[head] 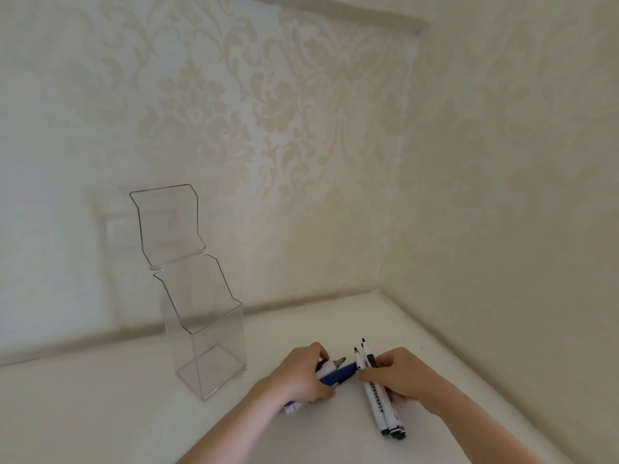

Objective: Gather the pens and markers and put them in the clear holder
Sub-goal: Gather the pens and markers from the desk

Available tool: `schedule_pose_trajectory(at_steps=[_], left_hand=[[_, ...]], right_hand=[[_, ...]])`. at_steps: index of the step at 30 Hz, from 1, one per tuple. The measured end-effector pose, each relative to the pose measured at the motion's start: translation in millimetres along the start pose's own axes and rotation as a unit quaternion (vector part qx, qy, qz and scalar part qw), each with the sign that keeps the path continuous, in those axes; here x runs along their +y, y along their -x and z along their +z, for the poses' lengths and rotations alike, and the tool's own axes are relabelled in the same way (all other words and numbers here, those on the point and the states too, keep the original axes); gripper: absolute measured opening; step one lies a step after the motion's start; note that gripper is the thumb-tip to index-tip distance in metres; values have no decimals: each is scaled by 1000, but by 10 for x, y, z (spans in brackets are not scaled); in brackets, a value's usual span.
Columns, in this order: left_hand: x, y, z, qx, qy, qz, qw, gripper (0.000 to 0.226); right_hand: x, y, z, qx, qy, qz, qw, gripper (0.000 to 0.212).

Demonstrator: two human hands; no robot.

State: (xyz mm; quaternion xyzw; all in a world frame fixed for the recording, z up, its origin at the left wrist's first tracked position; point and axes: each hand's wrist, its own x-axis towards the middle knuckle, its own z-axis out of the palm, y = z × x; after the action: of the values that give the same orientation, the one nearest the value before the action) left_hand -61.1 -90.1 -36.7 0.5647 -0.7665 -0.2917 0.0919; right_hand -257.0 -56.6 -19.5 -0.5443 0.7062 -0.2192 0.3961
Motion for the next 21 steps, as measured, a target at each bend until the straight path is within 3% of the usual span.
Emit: schedule_pose_trajectory(at_steps=[3, 6, 10, 17, 21], left_hand=[[0, -9, -24, -5, -26, 24, 999, 49], [-30, -21, -65, 13, -68, 66, 995, 13], [-103, -24, -167, -10, -65, 110, 992, 18], [-116, 50, -382, -51, 172, 95, 979, 28], [-152, 184, -436, -29, 244, 108, 963, 14]], right_hand=[[-11, 53, -34, -27, -53, -19, 998, 18], [-20, 137, -139, -46, -74, -39, 995, 19], [-12, 218, -318, -42, -110, -69, 991, 21], [-92, 265, -363, -23, -129, -99, 986, 21], [-268, 239, -310, 4, -120, -129, 984, 16]])
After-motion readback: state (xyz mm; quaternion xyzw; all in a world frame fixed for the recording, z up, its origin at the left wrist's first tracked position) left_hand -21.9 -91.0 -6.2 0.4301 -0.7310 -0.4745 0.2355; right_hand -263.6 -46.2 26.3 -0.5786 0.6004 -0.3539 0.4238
